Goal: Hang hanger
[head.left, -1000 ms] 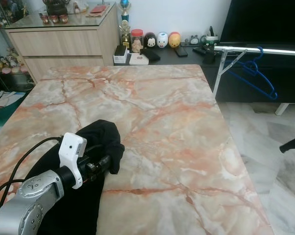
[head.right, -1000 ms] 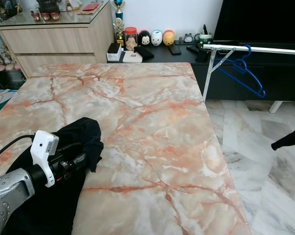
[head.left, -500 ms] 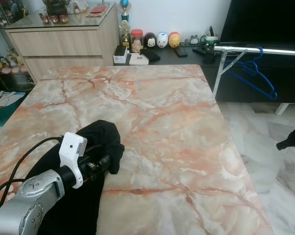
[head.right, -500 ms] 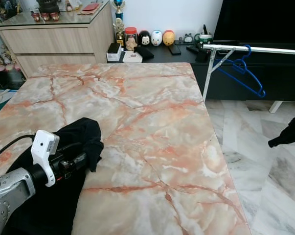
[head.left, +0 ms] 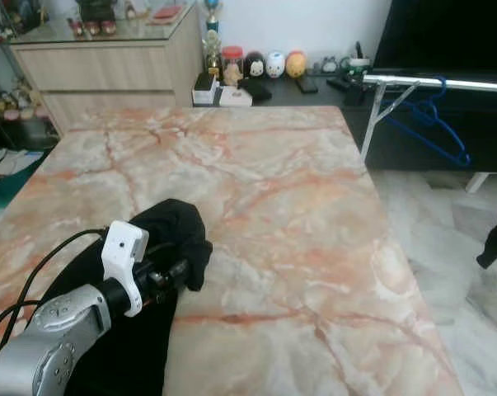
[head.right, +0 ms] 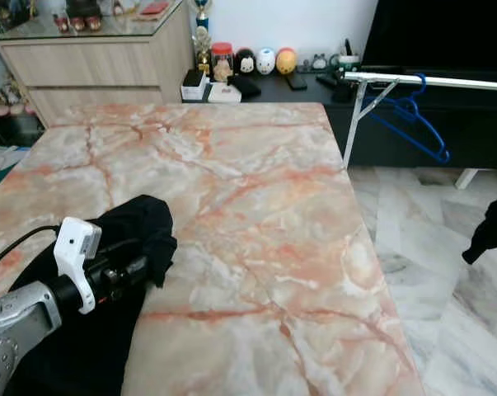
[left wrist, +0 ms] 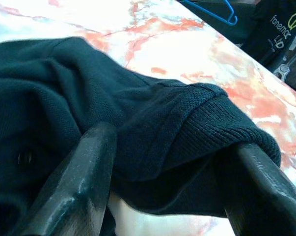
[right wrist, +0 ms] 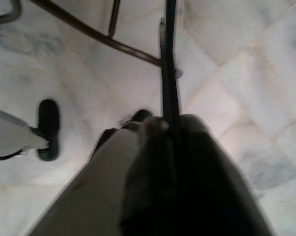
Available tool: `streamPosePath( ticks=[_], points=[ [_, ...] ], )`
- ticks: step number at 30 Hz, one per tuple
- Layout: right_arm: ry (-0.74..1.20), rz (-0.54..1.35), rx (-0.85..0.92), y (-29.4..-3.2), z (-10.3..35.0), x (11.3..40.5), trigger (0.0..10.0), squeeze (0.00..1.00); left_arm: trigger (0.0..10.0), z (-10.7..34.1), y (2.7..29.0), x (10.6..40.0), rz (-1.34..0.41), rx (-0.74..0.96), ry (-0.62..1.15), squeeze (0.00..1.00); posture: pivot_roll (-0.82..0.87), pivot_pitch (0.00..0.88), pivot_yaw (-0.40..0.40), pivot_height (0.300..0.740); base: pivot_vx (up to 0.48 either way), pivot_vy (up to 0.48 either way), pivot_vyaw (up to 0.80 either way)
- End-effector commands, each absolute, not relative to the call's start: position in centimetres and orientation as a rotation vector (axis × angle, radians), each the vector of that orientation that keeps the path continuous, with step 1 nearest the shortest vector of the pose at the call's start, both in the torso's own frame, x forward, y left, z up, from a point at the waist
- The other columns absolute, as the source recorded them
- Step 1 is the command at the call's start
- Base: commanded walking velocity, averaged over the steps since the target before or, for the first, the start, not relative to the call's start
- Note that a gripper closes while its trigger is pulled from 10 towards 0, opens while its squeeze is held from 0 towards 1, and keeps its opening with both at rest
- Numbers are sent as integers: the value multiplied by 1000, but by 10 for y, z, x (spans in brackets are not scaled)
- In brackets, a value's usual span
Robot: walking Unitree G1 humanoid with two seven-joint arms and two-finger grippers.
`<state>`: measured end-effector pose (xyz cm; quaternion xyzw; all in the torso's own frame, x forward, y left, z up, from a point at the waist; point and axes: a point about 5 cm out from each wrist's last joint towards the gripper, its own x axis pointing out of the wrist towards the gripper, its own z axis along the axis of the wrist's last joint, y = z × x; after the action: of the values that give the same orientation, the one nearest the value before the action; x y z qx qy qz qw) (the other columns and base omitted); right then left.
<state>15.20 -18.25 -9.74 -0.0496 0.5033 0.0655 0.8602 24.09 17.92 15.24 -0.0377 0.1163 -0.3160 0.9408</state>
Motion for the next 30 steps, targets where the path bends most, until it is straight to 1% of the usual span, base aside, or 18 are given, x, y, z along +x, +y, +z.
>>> streamPosePath(
  ticks=[1,30],
  points=[
    [1067,139,-103,-182,-99,149,10000,0,10000,156,179,240,-648,-79,232,0,59,0,10,740,-277,0,0],
    [1069,142,-108,-183,-99,149,10000,0,10000,155,176,238,-664,-73,245,0,60,0,7,740,-272,0,0]
  ],
)
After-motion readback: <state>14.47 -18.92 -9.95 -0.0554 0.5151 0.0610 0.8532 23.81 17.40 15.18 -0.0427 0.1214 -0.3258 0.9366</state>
